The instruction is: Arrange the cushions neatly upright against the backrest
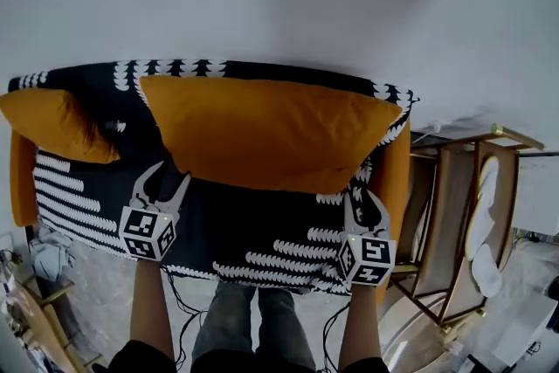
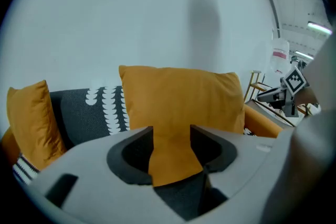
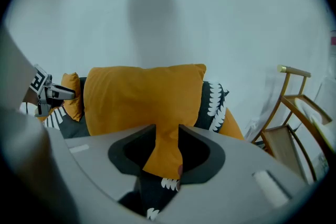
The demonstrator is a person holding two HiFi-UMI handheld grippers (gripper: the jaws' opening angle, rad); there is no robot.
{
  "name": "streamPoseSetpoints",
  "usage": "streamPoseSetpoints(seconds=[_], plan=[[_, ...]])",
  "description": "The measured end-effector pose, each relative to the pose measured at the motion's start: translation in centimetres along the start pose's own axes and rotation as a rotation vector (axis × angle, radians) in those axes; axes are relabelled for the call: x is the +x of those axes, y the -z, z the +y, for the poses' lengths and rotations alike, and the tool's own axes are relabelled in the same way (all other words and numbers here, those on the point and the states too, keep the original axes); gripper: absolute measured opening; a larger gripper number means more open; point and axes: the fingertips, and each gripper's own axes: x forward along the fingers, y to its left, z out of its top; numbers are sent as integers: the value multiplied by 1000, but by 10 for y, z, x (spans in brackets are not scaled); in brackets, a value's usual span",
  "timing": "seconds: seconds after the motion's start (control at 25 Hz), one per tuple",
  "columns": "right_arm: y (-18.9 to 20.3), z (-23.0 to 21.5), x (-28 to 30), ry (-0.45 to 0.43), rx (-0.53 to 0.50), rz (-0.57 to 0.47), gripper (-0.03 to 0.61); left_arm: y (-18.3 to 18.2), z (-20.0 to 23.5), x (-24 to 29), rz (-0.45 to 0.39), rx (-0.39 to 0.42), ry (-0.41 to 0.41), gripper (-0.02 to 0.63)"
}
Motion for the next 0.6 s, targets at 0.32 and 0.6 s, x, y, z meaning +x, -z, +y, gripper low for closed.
streamPoseSetpoints(seconds=[0.32,0.6], plan=[[-33,1,-47,-20,15,-78,96,-27,-37,-46,-51,21,-7,173],[-61,7,-81,-36,28,-141,21,-60,-61,-78,-118,16,-6,147]])
